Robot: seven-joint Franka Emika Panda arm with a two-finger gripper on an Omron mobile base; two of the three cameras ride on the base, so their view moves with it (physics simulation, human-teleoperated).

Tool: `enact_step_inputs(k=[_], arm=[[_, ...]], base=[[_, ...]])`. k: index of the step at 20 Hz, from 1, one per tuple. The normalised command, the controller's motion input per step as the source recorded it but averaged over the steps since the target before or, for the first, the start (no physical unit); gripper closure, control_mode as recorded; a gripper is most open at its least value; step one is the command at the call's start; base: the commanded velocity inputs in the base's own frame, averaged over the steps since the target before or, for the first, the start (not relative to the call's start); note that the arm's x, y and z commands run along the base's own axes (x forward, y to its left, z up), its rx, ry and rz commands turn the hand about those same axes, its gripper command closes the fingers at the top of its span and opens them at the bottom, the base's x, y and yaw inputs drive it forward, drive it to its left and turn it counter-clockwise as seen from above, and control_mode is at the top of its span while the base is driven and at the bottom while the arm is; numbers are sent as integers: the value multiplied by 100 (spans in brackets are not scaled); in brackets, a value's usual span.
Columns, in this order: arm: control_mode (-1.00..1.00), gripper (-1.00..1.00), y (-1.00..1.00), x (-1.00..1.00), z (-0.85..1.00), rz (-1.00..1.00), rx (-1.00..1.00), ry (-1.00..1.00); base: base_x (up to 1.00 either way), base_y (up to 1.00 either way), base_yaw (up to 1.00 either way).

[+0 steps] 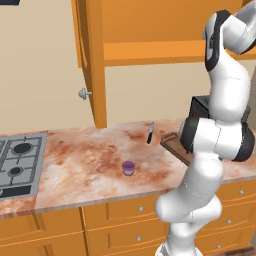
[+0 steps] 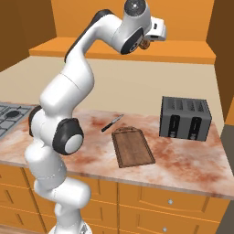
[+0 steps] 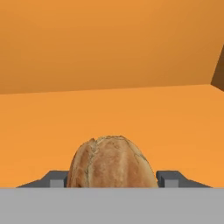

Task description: Pick the bread, place it on the cutting board, pick the jam, place it on the counter, and close the cabinet.

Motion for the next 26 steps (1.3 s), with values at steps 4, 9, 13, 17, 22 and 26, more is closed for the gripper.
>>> enact_step_inputs(k=[4,9,13,17,22,26], arm=[[-100,100,0,-58,0,0,0,0],[-100,100,1,-58,-3,0,0,0],[-100,100,2,-55,-8,0,0,0],[-100,100,6,-54,-8,0,0,0],[-100,100,5,-51,-4,0,0,1],[-100,100,7,-48,-3,0,0,5]], base=[[0,0,0],[0,0,0],[0,0,0],[0,0,0],[0,0,0],[0,0,0]])
